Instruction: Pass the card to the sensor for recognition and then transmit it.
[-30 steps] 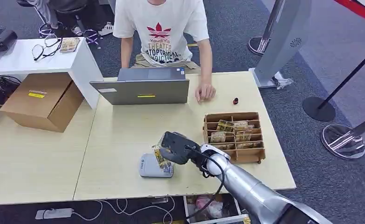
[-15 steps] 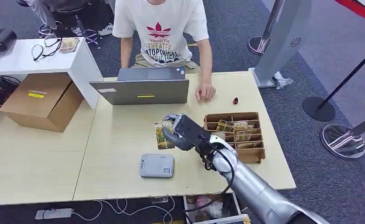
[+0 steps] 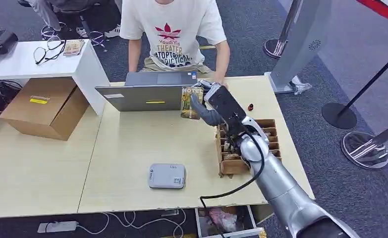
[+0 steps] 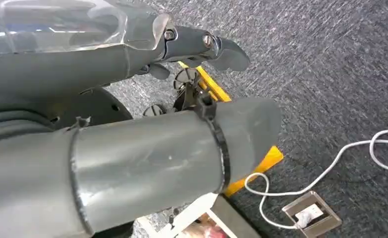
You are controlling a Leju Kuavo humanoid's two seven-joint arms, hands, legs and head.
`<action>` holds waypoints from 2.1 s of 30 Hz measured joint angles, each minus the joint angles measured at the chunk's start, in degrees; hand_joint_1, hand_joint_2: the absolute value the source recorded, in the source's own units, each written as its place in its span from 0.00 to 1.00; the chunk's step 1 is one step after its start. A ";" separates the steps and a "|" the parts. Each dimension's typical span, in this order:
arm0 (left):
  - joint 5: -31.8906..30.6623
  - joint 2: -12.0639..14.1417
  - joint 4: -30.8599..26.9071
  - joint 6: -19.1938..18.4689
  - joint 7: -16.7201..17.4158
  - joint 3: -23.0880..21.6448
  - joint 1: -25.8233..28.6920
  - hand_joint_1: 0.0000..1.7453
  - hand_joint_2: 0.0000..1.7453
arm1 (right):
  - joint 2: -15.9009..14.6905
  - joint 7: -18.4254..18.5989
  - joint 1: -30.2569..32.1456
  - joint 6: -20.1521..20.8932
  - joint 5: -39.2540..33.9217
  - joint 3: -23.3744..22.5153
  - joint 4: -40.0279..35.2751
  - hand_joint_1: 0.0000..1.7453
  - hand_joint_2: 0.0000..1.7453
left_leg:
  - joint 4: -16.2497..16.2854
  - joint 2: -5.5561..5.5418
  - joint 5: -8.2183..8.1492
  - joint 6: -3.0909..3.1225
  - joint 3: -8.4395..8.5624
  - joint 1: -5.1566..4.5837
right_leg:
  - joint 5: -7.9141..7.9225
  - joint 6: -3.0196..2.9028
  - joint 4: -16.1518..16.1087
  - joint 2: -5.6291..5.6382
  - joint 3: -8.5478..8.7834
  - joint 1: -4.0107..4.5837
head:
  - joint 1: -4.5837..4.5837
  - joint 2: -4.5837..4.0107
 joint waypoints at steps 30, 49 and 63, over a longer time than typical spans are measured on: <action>2.62 0.13 1.57 -1.90 0.41 -0.11 -2.55 0.00 0.00 | 3.24 0.74 -10.63 -3.11 6.56 -4.53 21.84 1.00 1.00 | 0.01 -0.04 0.01 0.00 -0.03 0.00 | 0.00 0.00 0.01 -0.02 -0.01 0.00 | 0.00 0.00; 2.23 0.33 1.60 -1.29 -0.83 -1.07 -2.05 0.00 0.00 | 4.55 1.09 -10.96 -1.82 6.26 -4.55 23.30 0.00 1.00 | 0.01 -0.04 0.01 0.00 -0.03 0.00 | 0.00 0.00 0.01 -0.02 -0.02 0.00 | 0.00 0.00; 1.86 0.22 -0.94 0.66 -0.81 -1.44 -0.34 0.00 0.00 | 3.89 -0.39 -5.66 -7.68 11.70 -4.66 12.24 0.00 1.00 | 0.01 -0.03 0.00 0.00 -0.03 0.00 | 0.00 0.00 0.00 -0.01 -0.07 0.00 | -0.02 0.00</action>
